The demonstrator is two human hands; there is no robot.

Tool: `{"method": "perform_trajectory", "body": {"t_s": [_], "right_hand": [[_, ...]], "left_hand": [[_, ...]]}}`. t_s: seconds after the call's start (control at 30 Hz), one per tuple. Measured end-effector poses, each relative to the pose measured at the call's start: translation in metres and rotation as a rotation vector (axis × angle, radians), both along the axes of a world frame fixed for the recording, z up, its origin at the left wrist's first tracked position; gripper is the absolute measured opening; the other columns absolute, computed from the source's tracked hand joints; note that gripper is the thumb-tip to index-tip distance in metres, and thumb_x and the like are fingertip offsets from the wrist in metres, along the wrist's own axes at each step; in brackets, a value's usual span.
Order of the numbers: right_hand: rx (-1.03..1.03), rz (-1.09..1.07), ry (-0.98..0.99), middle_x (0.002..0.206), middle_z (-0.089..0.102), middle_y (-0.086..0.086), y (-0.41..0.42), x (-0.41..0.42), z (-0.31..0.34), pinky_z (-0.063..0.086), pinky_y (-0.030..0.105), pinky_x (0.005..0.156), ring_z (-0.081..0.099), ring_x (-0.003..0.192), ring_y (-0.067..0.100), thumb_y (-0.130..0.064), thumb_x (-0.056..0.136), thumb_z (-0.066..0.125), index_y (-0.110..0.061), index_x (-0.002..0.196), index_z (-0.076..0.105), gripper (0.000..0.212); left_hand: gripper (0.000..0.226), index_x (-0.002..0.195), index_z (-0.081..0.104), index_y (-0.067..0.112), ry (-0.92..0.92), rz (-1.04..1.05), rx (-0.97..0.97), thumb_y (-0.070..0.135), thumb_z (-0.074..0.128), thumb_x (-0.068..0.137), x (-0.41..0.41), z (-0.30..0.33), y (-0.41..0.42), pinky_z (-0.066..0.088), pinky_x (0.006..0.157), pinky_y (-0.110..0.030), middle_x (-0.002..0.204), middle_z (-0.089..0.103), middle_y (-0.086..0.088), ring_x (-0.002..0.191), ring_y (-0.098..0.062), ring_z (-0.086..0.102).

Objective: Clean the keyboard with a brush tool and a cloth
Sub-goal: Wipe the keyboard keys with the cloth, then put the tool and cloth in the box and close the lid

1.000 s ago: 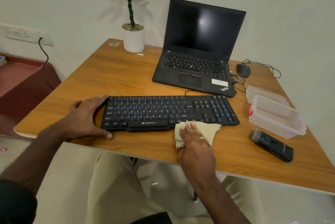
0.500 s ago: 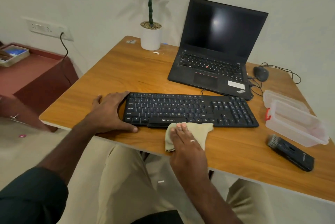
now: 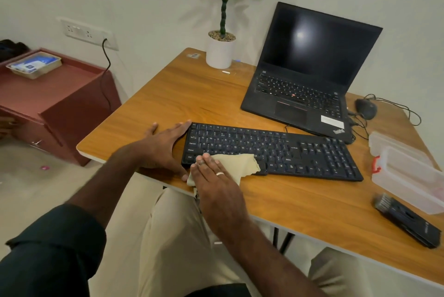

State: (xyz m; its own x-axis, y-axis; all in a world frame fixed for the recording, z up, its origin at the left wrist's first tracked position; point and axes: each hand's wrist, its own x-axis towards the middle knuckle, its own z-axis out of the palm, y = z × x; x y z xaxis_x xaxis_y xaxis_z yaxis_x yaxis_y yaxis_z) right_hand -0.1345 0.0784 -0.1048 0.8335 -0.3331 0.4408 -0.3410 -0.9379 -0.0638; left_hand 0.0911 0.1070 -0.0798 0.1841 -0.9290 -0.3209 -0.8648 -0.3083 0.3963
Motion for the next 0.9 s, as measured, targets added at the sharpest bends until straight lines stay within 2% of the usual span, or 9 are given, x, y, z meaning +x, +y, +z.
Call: {"method": "perform_trajectory", "body": {"t_s": [0.1, 0.17, 0.23, 0.33, 0.43, 0.53, 0.63, 0.73, 0.9], "right_hand": [[0.085, 0.071, -0.012, 0.13, 0.067, 0.013, 0.0, 0.014, 0.009, 0.033, 0.034, 0.113, 0.059, 0.128, 0.024, -0.01, 0.088, 0.036, -0.004, 0.123, 0.068, 0.048], [0.329, 0.094, -0.086, 0.137, 0.061, 0.012, -0.004, 0.019, 0.019, 0.024, 0.031, 0.119, 0.051, 0.136, 0.021, -0.002, 0.085, 0.043, -0.004, 0.131, 0.063, 0.05], [0.541, 0.062, -0.245, 0.135, 0.063, 0.01, -0.011, 0.016, 0.033, 0.031, 0.029, 0.119, 0.052, 0.134, 0.016, 0.006, 0.078, 0.049, -0.005, 0.131, 0.064, 0.056], [0.554, -0.07, -0.47, 0.124, 0.07, 0.003, -0.028, -0.003, 0.048, 0.047, 0.025, 0.106, 0.063, 0.118, 0.009, 0.01, 0.079, 0.058, -0.011, 0.126, 0.068, 0.052], [0.582, -0.193, -0.575, 0.114, 0.073, -0.003, -0.049, -0.026, 0.058, 0.053, 0.024, 0.095, 0.066, 0.105, 0.003, 0.007, 0.082, 0.065, -0.015, 0.122, 0.071, 0.045], [0.767, -0.266, -0.703, 0.103, 0.074, -0.012, -0.068, -0.045, 0.069, 0.055, 0.023, 0.087, 0.067, 0.098, 0.0, -0.001, 0.088, 0.064, -0.023, 0.11, 0.075, 0.032], [1.097, -0.406, -0.777, 0.094, 0.077, -0.009, -0.085, -0.063, 0.074, 0.06, 0.042, 0.084, 0.072, 0.092, 0.012, -0.01, 0.089, 0.063, -0.034, 0.094, 0.076, 0.028], [1.395, -0.437, -0.964, 0.1, 0.078, 0.003, -0.099, -0.082, 0.079, 0.06, 0.048, 0.084, 0.073, 0.097, 0.027, -0.005, 0.094, 0.058, -0.02, 0.103, 0.075, 0.024], [1.737, -0.315, -1.157, 0.112, 0.073, 0.022, -0.119, -0.124, 0.088, 0.055, 0.056, 0.09, 0.07, 0.102, 0.038, -0.011, 0.097, 0.056, -0.005, 0.119, 0.068, 0.026]], "left_hand": [[0.145, 0.155, -0.021, 0.03, -0.019, -0.001, -0.031, 0.081, 0.059, 0.046, 0.0, -0.002, -0.001, -0.017, 0.119, -0.047, 0.168, 0.003, 0.002, 0.152, -0.007, -0.002], [0.142, 0.155, -0.021, 0.029, -0.025, 0.002, -0.031, 0.071, 0.072, 0.056, -0.001, -0.002, -0.001, -0.017, 0.119, -0.047, 0.168, 0.003, 0.002, 0.152, -0.006, -0.004], [0.147, 0.155, -0.021, 0.031, -0.016, 0.003, -0.031, 0.071, 0.08, 0.056, -0.001, -0.002, 0.0, -0.017, 0.12, -0.049, 0.168, 0.002, 0.001, 0.153, -0.009, -0.004], [0.156, 0.156, -0.014, 0.037, 0.053, 0.015, -0.081, 0.098, 0.062, 0.034, 0.001, -0.004, 0.005, -0.018, 0.12, -0.049, 0.168, 0.008, 0.004, 0.153, -0.01, 0.001], [0.138, 0.158, 0.006, 0.042, 0.269, 0.107, -0.236, 0.097, 0.062, 0.044, -0.003, -0.001, 0.008, -0.01, 0.123, -0.048, 0.165, 0.02, 0.005, 0.151, -0.012, 0.017], [0.113, 0.153, 0.028, 0.041, 0.443, 0.237, -0.473, 0.091, 0.062, 0.057, -0.023, 0.008, -0.003, 0.012, 0.123, -0.054, 0.164, 0.025, 0.004, 0.148, -0.01, 0.025], [0.092, 0.146, 0.046, 0.034, 0.524, 0.242, -0.569, 0.081, 0.061, 0.068, -0.058, 0.026, -0.026, 0.034, 0.116, -0.041, 0.158, 0.038, 0.003, 0.141, -0.008, 0.037], [0.071, 0.138, 0.057, 0.02, 0.642, 0.186, -0.618, 0.066, 0.064, 0.084, -0.098, 0.045, -0.052, 0.048, 0.107, -0.036, 0.136, 0.062, 0.004, 0.123, 0.002, 0.056], [0.052, 0.123, 0.064, 0.02, 0.817, 0.08, -0.465, 0.052, 0.067, 0.082, -0.171, 0.065, -0.1, 0.055, 0.093, -0.055, 0.098, 0.077, -0.003, 0.099, -0.026, 0.072]]}}
